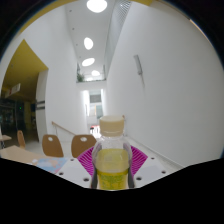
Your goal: Pour water
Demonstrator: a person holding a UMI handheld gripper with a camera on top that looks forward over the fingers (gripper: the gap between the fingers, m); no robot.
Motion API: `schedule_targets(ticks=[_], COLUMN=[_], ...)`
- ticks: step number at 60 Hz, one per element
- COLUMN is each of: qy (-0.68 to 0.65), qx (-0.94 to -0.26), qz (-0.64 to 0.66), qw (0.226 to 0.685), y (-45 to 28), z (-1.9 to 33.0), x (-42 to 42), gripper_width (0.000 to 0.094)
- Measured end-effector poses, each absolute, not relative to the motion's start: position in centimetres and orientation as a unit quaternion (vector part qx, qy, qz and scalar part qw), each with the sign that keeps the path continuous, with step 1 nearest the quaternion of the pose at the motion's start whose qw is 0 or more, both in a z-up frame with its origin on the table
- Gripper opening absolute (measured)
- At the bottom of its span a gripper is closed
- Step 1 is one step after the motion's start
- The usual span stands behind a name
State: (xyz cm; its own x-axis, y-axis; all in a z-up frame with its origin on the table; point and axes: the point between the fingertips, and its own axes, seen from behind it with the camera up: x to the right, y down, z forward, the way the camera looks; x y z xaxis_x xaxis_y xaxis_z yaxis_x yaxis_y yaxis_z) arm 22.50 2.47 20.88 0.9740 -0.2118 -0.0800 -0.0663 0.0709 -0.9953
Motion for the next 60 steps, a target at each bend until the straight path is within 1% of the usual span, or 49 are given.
schedule_targets(ticks=[4,8,9,14,16,19,20,21,23,24,25,31,32,36,37,41,42,44,51,53,60], qy=[0.089,0.087,0.090,0.071,0.070,0.063,0.064,0.067,0.073,0.075,0.076,0.083,0.081,0.076,0.075,0.072,0.071,0.070,0.067,0.065,0.049], qx=[-0.716,-0.736,-0.744,-0.759,-0.763,-0.780,-0.786,-0.776,-0.770,-0.769,-0.773,-0.769,-0.770,-0.779,-0.783,-0.799,-0.801,-0.802,-0.803,-0.804,-0.805], qz=[-0.061,-0.065,-0.070,-0.082,-0.083,-0.082,-0.079,-0.077,-0.077,-0.078,-0.077,-0.067,-0.067,-0.066,-0.066,-0.058,-0.055,-0.048,-0.036,-0.033,0.005], qw=[0.690,0.668,0.659,0.642,0.637,0.617,0.610,0.622,0.629,0.630,0.625,0.631,0.629,0.619,0.614,0.594,0.592,0.591,0.591,0.591,0.592], y=[2.5,2.0,3.9,3.4,4.2,3.8,3.6,3.6,3.8,5.5,5.3,5.0,4.7,5.2,5.2,4.7,3.6,3.3,1.4,-1.4,-5.4], z=[16.5,13.6,12.3,11.5,9.8,8.2,7.6,8.3,8.3,7.1,6.8,7.4,7.6,6.7,6.5,5.4,6.1,6.2,6.3,7.3,7.5], x=[24.5,26.5,25.5,26.0,25.7,25.8,25.9,26.1,26.6,25.0,25.0,25.3,26.2,24.8,24.7,23.8,25.2,24.3,22.2,23.4,20.4], gripper_width=[0.0422,0.0423,0.0424,0.0423,0.0424,0.0425,0.0439,0.0431,0.0430,0.0427,0.0426,0.0427,0.0438,0.0515,0.0545,0.0863,0.0876,0.0845,0.0859,0.0857,0.0856])
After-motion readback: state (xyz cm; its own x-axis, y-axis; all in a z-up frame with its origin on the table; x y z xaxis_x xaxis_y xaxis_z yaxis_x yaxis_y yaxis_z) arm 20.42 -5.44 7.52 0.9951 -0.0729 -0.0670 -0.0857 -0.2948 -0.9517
